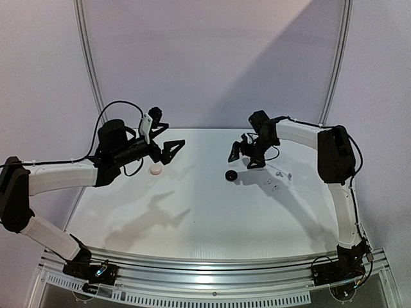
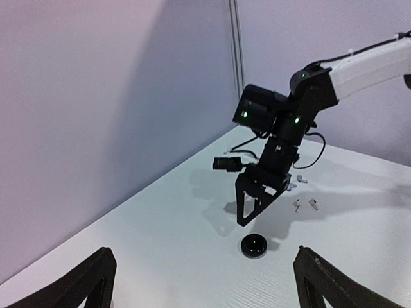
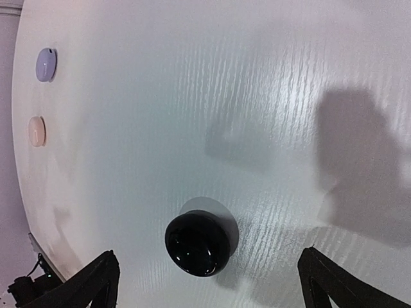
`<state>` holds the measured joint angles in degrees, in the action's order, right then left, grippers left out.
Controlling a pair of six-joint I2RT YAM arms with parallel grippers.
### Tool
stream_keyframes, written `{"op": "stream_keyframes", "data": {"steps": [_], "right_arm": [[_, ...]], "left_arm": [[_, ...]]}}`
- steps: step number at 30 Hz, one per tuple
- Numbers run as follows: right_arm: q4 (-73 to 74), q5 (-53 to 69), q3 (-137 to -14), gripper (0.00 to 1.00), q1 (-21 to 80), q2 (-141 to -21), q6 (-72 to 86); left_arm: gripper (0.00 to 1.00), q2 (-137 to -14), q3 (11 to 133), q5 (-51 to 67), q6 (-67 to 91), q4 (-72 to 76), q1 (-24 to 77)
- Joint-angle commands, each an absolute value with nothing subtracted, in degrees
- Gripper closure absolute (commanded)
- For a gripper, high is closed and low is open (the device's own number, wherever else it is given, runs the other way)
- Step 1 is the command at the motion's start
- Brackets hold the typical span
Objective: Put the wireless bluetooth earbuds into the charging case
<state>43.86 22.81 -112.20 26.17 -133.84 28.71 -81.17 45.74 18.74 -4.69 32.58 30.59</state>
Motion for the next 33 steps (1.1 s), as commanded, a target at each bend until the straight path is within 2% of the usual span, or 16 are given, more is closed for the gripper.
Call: {"op": "stream_keyframes", "data": {"steps": [1, 5, 9, 11, 14, 18, 24, 33], "right_arm": [[39.66, 14.92, -109.9, 0.01, 25.97, -123.72, 22.83], [31.9, 11.76, -103.18, 0.01, 25.97, -115.83, 18.92], [32.24, 10.12, -101.93, 0.01, 26.03, -112.42, 15.04], [32.58, 10.19, -101.36, 0.01, 26.02, -112.16, 14.31], [31.56, 10.94, -99.63, 0.01, 26.1, -111.86, 14.43], [30.12, 12.09, -98.15, 0.01, 26.57, -111.93, 15.61], [30.9, 12.28, -98.81, 0.01, 28.45, -112.4, 15.38], [34.18, 11.07, -101.16, 0.01, 30.86, -112.88, 14.07]], "left_arm": [[0.01, -87.43, 55.43, 21.22, -13.3, 10.92, 28.42], [0.01, -100.5, 76.11, 26.4, -21.26, -22.46, 21.8], [0.01, -119.83, 108.61, 28.16, -26.78, -49.97, 16.86], [0.01, -128.13, 121.68, 29.71, -27.09, -57.58, 14.91], [0.01, -136.44, 133.1, 28.04, -31.79, -62.31, 14.44], [0.01, -142.89, 136.31, 20.89, -37.65, -59.66, 14.37], [0.01, -148.63, 137.12, 17.34, -38.67, -53.05, 14.27], [0.01, -154.4, 139.78, 19.86, -39.05, -51.58, 14.23]]}}
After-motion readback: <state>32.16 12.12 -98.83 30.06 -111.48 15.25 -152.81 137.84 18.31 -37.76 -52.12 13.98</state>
